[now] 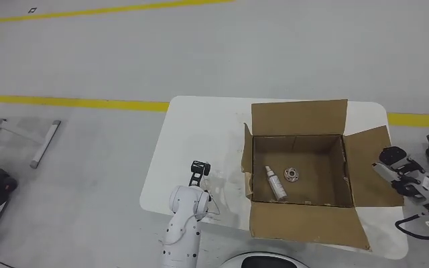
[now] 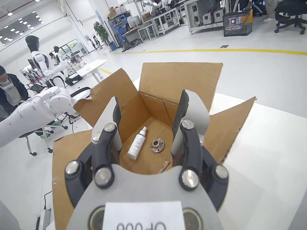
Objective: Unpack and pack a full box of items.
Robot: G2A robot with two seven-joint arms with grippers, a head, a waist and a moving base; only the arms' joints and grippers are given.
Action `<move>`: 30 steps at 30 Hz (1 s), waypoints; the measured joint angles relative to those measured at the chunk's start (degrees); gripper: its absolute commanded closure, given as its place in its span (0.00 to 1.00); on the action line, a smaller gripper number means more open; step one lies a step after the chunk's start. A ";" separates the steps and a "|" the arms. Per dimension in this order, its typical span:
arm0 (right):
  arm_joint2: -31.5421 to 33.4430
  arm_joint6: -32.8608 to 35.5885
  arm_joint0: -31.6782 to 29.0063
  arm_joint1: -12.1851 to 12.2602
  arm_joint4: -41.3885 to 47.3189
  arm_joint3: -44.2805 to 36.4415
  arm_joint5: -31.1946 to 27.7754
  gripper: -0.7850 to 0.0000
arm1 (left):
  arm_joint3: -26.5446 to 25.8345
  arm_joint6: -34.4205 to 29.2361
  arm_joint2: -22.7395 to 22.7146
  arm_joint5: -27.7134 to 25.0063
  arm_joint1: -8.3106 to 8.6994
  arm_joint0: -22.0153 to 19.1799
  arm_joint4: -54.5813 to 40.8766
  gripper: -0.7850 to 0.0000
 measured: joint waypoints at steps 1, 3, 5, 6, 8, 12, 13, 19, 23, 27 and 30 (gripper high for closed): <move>-0.04 0.07 0.07 0.00 -0.02 0.04 0.03 0.32 | 0.20 -0.09 0.11 0.04 0.03 -0.14 0.05 0.00; -0.14 0.23 0.22 -0.01 0.03 0.08 0.13 0.22 | 0.49 -0.53 0.34 0.36 0.10 -0.33 0.13 0.00; -0.22 0.42 0.40 -0.02 0.03 0.11 0.26 0.13 | 0.55 -1.24 0.51 0.75 0.15 -0.43 0.08 0.00; -0.28 0.50 0.49 -0.02 0.00 0.11 0.31 0.12 | 0.48 -1.50 0.55 0.93 0.19 -0.44 0.11 0.00; -0.46 0.71 0.77 -0.02 -0.08 0.20 0.41 0.08 | -0.01 -2.19 0.52 1.21 0.26 -0.41 -0.16 0.00; -1.05 1.74 1.55 0.05 -0.27 0.26 0.63 0.14 | -2.62 -2.69 0.74 1.54 0.38 -0.02 -0.64 0.00; -1.17 2.09 1.85 0.09 -0.33 0.19 0.70 0.14 | -3.44 -2.61 0.72 1.74 0.42 0.15 -0.67 0.00; -2.37 4.74 4.65 0.40 -1.67 -2.08 1.82 0.79 | -10.94 -2.53 -0.54 4.71 0.54 2.18 -4.44 0.00; -5.85 11.15 7.89 0.85 -5.53 -4.40 4.85 1.00 | -16.69 -3.58 -1.25 6.37 0.67 3.86 -6.37 0.00; -11.04 18.37 12.68 1.21 -9.78 -5.15 9.22 1.00 | -20.66 -3.89 -1.47 8.03 0.77 4.69 -7.37 0.00; -16.82 23.15 17.07 1.24 -13.29 -3.96 12.72 1.00 | -22.41 -3.90 -1.42 9.57 0.79 4.94 -8.37 0.00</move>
